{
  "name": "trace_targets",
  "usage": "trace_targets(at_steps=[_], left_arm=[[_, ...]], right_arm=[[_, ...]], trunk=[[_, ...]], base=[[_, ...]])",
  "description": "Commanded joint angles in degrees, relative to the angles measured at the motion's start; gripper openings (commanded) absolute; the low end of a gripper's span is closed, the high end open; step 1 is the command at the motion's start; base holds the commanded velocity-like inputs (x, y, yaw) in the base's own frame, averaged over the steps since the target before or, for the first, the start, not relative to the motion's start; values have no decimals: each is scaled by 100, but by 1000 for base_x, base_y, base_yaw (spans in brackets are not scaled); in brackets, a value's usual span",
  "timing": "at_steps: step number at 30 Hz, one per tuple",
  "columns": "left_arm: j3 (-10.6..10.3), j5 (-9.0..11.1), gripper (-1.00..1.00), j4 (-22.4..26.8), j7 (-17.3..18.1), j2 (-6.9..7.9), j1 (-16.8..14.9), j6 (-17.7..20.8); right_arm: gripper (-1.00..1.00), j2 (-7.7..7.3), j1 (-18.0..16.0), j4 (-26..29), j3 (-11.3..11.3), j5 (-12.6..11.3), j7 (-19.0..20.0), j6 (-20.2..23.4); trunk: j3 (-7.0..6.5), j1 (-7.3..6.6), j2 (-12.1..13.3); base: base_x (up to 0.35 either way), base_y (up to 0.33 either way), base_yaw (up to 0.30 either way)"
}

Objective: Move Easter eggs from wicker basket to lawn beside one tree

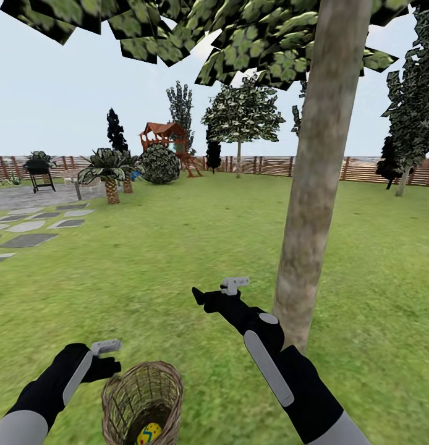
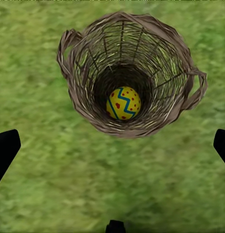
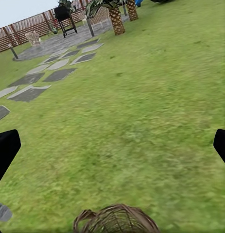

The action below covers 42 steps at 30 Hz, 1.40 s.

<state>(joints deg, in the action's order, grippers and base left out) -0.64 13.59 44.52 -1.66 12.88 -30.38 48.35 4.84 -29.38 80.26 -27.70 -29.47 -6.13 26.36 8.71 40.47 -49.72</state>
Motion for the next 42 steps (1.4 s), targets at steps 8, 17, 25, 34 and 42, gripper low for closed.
trace_targets(at_steps=[8, 17, 25, 34, 42], left_arm=[[-6, 26, 100, -28, 13, 12, -3, -48], [-21, 27, 100, -29, 16, 6, -3, -211], [-32, 29, 100, -31, 16, 4, -3, -235], [-48, 26, 100, -31, 16, 4, -3, -245], [-57, 16, 100, -31, 10, 2, -3, -247]], right_arm=[[100, 0, -6, 7, -8, -60, -55, 18], [100, 0, -6, 7, -8, -59, -55, 18], [100, 0, -6, 8, -8, -67, -55, 11], [100, 0, -6, 7, -8, -68, -55, 9], [100, 0, -6, 8, -8, -68, -55, 9]], trunk=[[9, 2, -7], [9, 2, -7], [-21, 2, -7], [-83, 2, -7], [-102, 2, -7]], base=[[96, 177, 0], [132, 154, 0], [79, 69, -105], [62, 63, -203], [99, 83, -72]])
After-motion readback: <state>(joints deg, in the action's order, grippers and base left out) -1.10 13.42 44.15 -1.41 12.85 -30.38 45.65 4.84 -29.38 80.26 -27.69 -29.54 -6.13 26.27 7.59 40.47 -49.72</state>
